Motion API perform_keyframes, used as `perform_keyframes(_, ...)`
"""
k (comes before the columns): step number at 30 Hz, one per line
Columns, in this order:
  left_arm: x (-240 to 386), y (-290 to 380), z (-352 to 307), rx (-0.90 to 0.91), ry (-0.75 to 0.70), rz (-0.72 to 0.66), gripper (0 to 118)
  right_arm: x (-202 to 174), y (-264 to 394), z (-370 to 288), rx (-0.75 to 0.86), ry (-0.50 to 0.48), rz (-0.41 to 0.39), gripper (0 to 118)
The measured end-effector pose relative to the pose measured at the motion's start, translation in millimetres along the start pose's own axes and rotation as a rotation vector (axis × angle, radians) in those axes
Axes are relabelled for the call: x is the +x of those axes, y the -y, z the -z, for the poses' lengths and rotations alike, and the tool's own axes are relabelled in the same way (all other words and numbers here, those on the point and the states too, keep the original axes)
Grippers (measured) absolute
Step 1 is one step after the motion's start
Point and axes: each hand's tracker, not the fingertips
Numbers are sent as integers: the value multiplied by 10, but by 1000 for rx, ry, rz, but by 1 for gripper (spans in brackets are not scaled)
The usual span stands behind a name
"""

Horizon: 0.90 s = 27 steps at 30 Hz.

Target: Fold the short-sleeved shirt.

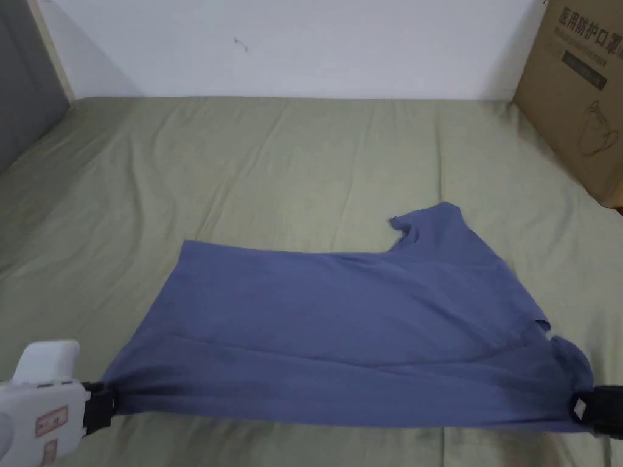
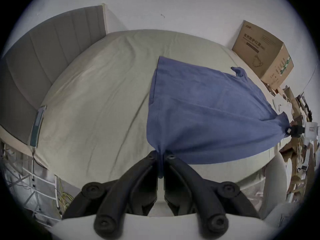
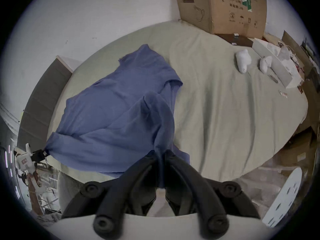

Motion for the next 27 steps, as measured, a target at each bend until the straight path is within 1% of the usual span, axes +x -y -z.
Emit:
perform_keyframes(4,30,327,197,-114,-31,37,4,105,319,276,-100,36,25,6)
perform_keyframes(6,38,436,276,-146,-54,43,4,123,440,402,-106,45,32,6)
perform_keyframes(7,-4,443,340,-122,-36,35,5,124,453,411,-102,40,41,6)
perform_keyframes(8,-15,445,328,-106,-39,32,11,144,437,411,-87,35,64,9)
perform_keyframes(9,-11,416,299,-97,-40,34,25,128,411,374,-86,39,69,21)
perform_keyframes(10,-5,382,269,-106,-50,43,45,91,378,323,-86,47,57,42)
perform_keyframes(11,-42,343,253,-103,-80,59,70,57,346,277,-76,70,6,71)
perform_keyframes(12,-61,307,218,-84,-87,65,82,36,299,224,-70,82,-36,78)
perform_keyframes(13,-74,256,169,-72,-91,61,87,-16,249,158,-64,103,-75,78)
perform_keyframes(14,-81,193,109,-52,-89,45,87,-81,195,91,-46,123,-102,78)
perform_keyframes(16,-85,72,19,12,-47,6,87,-188,85,-4,-4,111,-139,78)
perform_keyframes(18,-44,-48,-20,48,-7,-20,86,-306,-35,-54,29,70,-141,77)
perform_keyframes(19,-8,-107,-30,63,15,-32,79,-366,-97,-64,48,34,-144,74)
perform_keyframes(20,21,-153,-15,80,38,-43,54,-420,-147,-58,67,12,-148,55)
perform_keyframes(21,47,-188,5,96,62,-54,22,-471,-178,-36,73,15,-150,22)
perform_keyframes(22,63,-214,52,91,62,-53,0,-533,-201,10,82,19,-156,0)
perform_keyframes(23,146,-227,102,86,57,-52,0,-588,-196,88,110,49,-156,0)
perform_keyframes(24,173,-221,129,81,7,-35,0,-588,-212,172,122,98,-149,0)
perform_keyframes(26,197,-226,217,40,11,-33,0,-576,-204,342,54,8,-101,0)
perform_keyframes(27,209,-249,307,35,17,-47,0,-583,-197,399,44,3,-78,0)
